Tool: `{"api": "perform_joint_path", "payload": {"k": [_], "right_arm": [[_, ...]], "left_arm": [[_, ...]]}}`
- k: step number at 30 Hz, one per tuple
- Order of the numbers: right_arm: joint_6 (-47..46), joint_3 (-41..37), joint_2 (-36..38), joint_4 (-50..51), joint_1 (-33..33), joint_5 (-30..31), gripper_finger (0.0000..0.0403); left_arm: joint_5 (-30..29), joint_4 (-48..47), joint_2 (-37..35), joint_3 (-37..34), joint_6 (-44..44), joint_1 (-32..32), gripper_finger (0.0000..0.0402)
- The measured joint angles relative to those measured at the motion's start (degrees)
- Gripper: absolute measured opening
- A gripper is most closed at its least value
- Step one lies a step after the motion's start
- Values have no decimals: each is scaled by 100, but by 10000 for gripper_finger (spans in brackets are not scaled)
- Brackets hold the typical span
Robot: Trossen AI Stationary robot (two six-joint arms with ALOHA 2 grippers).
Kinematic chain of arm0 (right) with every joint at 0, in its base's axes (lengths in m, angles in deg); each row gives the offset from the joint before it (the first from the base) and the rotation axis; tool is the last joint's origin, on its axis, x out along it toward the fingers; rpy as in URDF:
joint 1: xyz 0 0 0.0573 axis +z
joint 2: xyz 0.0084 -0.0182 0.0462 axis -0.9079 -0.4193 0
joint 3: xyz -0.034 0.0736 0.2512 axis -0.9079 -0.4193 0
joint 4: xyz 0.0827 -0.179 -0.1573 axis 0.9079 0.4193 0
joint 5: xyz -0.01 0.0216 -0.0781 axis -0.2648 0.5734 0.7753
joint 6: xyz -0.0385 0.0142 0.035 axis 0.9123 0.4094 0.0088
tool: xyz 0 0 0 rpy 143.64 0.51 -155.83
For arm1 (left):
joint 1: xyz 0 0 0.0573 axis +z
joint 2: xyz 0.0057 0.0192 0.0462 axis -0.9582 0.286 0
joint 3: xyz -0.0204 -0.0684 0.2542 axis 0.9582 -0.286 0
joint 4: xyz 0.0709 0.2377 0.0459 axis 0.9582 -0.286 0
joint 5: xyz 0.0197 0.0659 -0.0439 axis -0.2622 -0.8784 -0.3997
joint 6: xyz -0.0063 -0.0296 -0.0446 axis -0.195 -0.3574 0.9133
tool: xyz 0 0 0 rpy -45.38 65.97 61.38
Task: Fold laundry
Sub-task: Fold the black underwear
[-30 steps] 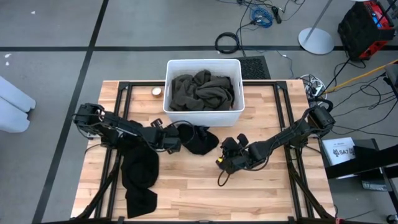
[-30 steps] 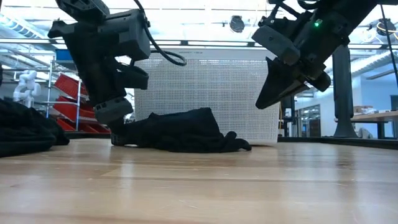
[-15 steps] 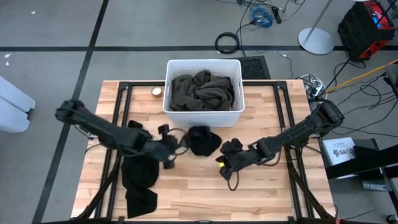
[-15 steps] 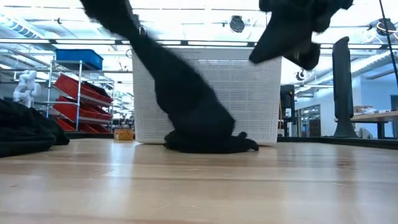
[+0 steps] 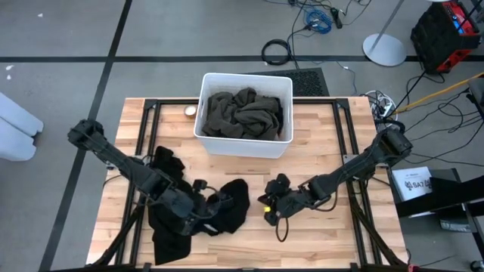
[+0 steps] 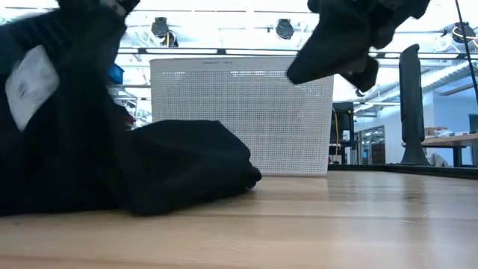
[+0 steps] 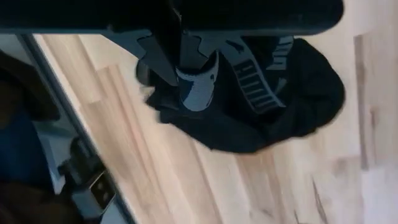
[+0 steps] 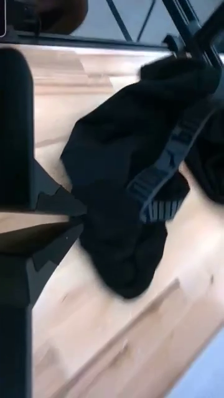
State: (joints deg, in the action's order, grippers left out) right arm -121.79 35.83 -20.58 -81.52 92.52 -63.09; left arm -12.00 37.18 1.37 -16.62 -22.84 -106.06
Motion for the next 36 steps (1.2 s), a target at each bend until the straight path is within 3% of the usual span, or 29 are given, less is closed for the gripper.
{"api": "perform_joint_path", "payload": {"k": [7, 14, 18, 27, 36], "right_arm": [[1201, 0, -704, -1928, -230, -966, 83], [1723, 8, -1038, -3701, -319, -982, 116], [1743, 151, -1068, -3403, -326, -975, 115], [2070, 488, -1068, -3013, -202, -997, 115], [2339, 634, -1068, -2771, -210, -960, 114]], "left_arm": [[701, 235, 494, -2, 9, 370, 2], [859, 927, 552, -1, -232, 571, 2], [843, 1300, 546, 83, -593, 572, 2], [-143, 1735, 537, 94, -647, 577, 2], [-233, 1801, 537, 94, -638, 607, 2]]}}
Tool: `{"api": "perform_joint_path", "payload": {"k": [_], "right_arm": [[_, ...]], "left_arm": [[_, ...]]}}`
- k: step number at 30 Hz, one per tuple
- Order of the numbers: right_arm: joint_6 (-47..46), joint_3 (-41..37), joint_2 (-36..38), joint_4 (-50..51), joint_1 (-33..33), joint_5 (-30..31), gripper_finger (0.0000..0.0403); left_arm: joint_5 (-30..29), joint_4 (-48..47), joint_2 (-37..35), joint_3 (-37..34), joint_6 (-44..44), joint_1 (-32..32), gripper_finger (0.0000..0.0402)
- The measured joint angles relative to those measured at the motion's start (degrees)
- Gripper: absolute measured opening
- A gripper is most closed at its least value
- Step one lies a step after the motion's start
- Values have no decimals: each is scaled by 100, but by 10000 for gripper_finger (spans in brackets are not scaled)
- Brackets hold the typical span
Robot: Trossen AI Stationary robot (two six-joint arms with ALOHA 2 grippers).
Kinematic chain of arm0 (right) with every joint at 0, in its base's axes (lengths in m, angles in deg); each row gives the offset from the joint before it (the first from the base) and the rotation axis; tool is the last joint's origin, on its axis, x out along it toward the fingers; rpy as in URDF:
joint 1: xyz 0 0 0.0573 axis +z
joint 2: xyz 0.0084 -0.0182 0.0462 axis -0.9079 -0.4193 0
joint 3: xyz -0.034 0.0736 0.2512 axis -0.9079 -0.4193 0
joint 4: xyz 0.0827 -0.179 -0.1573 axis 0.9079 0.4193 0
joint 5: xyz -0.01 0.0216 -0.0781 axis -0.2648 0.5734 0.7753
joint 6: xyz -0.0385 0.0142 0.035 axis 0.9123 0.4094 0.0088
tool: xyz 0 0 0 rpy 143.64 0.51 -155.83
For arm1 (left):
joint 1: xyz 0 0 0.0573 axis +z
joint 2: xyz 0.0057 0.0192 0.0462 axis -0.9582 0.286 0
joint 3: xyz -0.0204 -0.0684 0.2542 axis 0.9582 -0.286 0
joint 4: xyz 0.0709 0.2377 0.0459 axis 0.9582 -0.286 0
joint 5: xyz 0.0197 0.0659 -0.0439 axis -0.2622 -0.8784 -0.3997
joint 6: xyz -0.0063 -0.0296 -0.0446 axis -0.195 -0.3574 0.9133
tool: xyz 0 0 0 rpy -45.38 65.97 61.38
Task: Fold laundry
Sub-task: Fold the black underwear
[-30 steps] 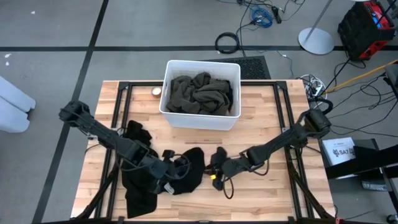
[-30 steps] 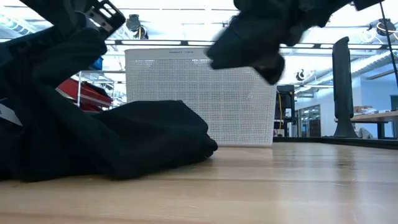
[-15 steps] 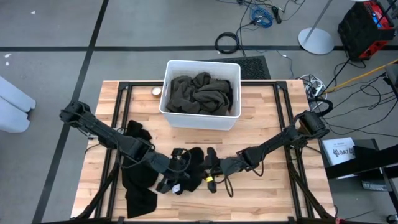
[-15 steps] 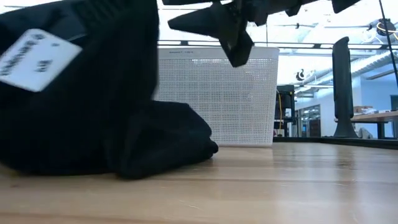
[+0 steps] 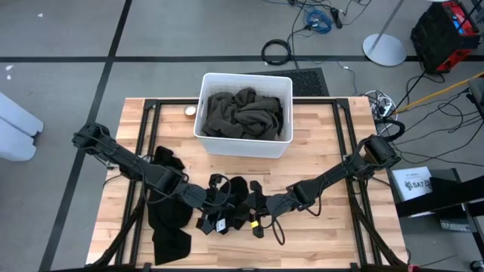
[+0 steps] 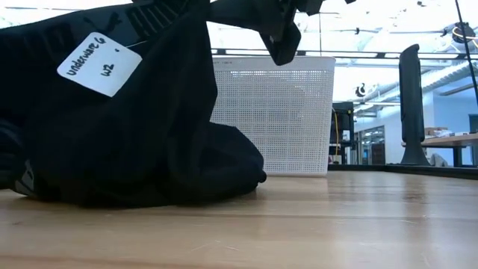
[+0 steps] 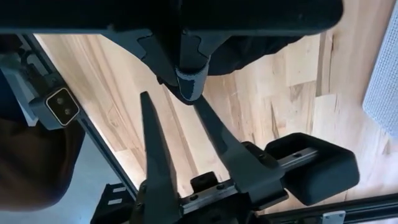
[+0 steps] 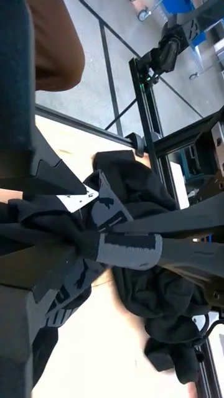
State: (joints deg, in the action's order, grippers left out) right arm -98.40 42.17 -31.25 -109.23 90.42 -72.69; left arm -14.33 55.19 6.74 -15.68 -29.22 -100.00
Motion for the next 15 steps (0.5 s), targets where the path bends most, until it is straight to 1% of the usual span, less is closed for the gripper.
{"api": "perform_joint_path", "payload": {"k": [9, 12, 15], "right_arm": [[4, 0, 0, -41, -13, 9, 110], [4, 0, 0, -44, -28, 10, 97], [14, 0, 0, -46, -39, 12, 73]], "left_arm": [[-2, 178, 0, 0, -2, 3, 2], [-2, 411, 0, 0, -2, 3, 9], [-2, 492, 0, -2, -2, 3, 23]]}}
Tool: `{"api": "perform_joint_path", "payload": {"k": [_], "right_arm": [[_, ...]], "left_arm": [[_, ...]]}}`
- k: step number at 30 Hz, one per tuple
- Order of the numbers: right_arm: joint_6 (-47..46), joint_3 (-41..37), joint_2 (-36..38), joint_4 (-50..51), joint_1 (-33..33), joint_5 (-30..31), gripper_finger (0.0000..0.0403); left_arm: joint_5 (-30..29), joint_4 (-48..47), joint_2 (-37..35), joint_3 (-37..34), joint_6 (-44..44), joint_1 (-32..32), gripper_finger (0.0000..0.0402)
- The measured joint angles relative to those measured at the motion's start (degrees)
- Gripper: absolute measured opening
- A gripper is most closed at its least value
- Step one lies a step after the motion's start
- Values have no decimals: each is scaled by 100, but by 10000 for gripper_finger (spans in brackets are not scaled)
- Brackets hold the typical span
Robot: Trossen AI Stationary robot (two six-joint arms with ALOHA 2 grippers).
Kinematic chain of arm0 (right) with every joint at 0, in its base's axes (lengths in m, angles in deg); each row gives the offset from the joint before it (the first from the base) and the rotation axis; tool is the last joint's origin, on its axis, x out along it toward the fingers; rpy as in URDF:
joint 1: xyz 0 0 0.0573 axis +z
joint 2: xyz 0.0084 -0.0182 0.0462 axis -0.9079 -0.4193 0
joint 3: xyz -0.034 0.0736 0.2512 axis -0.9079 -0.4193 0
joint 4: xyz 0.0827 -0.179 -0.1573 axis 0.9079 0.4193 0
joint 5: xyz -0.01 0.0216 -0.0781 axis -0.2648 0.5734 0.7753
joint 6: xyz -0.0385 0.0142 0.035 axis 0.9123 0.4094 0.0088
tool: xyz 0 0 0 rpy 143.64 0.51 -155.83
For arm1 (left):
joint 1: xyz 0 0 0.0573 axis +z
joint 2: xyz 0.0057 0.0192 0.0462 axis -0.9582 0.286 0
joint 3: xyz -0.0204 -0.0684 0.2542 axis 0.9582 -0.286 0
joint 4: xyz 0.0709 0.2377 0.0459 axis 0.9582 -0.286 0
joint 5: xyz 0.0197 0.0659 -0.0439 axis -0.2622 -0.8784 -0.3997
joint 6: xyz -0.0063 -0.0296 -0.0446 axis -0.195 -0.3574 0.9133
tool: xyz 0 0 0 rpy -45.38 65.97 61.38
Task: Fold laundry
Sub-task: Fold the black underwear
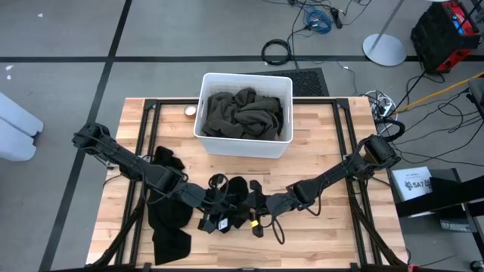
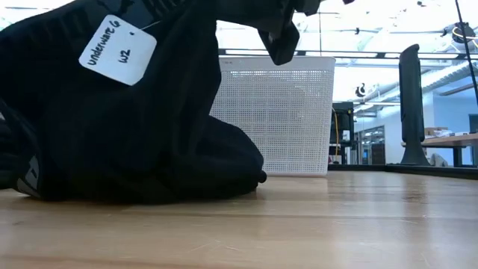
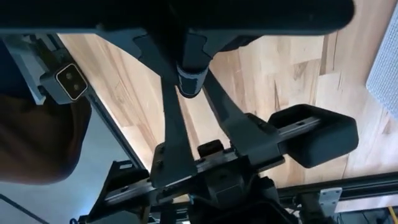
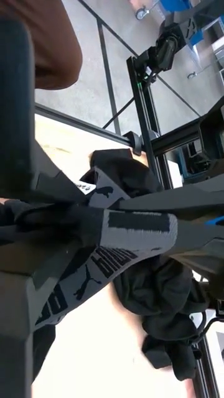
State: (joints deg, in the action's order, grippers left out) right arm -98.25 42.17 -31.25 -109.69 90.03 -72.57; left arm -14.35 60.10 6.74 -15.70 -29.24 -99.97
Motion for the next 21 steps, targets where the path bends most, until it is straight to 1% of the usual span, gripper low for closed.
{"api": "perform_joint_path", "payload": {"k": [5, 8, 12, 15, 18, 21], "right_arm": [[289, 0, 0, -111, 0, 47, 10], [290, 0, 0, -116, -1, 140, 6], [52, 15, 121, 333, 9, -178, 2], [-124, 178, 357, 1340, 105, -184, 1], [-560, 460, 648, 2857, 191, -135, 1], [-1297, 796, 799, 4467, 310, -111, 1]], "left_arm": [[0, 8, 15, 0, 5, 0, 33], [6, -15, 20, -17, -21, 0, 34], [-12, -411, 20, -40, -119, -15, 35], [-47, -845, 10, -42, -45, -13, 36], [-53, -1178, 9, -42, 36, -6, 36], [-71, -1291, 9, -42, 42, 0, 36]]}}
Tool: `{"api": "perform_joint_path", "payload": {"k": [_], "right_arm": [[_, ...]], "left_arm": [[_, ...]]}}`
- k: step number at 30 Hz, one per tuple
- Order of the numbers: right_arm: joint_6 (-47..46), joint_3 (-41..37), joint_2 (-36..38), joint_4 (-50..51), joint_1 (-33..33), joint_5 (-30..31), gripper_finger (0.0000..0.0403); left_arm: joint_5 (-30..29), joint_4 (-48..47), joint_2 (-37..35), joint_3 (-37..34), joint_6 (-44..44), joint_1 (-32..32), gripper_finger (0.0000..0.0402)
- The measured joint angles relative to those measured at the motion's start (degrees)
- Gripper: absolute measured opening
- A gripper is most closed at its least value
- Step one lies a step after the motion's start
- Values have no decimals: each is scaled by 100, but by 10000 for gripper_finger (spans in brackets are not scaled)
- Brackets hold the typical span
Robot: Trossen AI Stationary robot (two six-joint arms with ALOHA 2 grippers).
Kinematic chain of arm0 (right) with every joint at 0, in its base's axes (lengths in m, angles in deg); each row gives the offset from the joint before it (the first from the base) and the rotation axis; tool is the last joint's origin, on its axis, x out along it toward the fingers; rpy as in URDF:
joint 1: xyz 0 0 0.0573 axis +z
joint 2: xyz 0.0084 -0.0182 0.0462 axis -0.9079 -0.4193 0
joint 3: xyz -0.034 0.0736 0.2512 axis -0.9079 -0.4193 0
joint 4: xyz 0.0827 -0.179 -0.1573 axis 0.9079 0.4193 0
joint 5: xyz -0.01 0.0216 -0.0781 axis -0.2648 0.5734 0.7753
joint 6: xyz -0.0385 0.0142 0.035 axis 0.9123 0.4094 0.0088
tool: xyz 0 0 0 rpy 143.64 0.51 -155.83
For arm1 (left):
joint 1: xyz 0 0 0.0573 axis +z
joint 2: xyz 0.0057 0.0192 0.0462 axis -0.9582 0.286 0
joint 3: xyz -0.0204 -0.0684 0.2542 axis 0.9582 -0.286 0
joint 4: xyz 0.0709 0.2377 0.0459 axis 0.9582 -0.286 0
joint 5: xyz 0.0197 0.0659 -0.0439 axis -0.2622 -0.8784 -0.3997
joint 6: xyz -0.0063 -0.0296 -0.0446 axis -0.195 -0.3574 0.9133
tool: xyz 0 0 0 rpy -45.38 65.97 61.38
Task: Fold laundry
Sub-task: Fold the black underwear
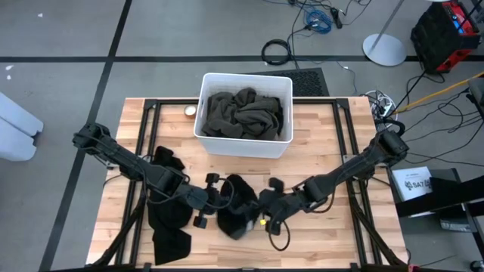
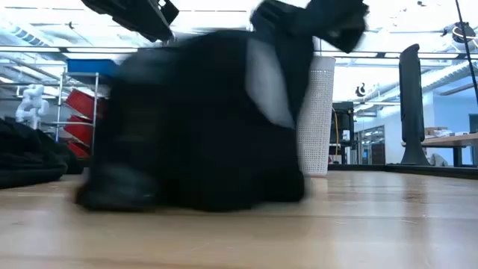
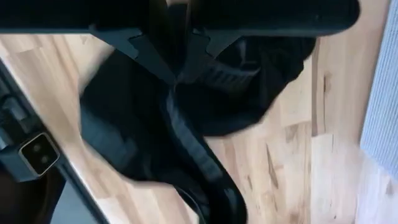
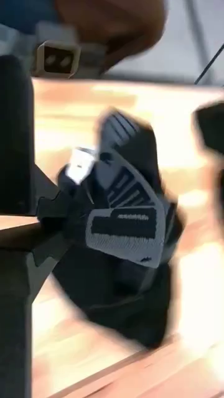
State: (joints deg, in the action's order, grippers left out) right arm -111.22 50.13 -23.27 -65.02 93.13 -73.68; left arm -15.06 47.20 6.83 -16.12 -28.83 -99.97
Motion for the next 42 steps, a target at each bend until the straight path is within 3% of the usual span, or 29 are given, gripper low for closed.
{"api": "perform_joint_path", "payload": {"k": [4, 8, 19, 28, 35, 42], "right_arm": [[-983, 263, 23, 1520, 199, 195, 0], [-1459, 267, 23, 2013, 298, 466, 0], [-1517, 267, 14, 2071, 289, 532, 0], [-1513, 267, 14, 2077, 289, 517, 0], [-1574, 267, 12, 2077, 296, 513, 0], [-1592, 267, 10, 2075, 296, 515, 0]], "left_arm": [[-91, -11, 0, 0, 117, 38, 36], [-78, 3, 146, 0, 450, 127, 36], [523, 89, 1340, -9, 282, 440, 37], [2122, 754, 1580, -7, 1560, 809, 37], [2040, 631, 1591, -7, 1650, 587, 37], [1969, 980, 1591, -7, 774, 361, 37]]}}
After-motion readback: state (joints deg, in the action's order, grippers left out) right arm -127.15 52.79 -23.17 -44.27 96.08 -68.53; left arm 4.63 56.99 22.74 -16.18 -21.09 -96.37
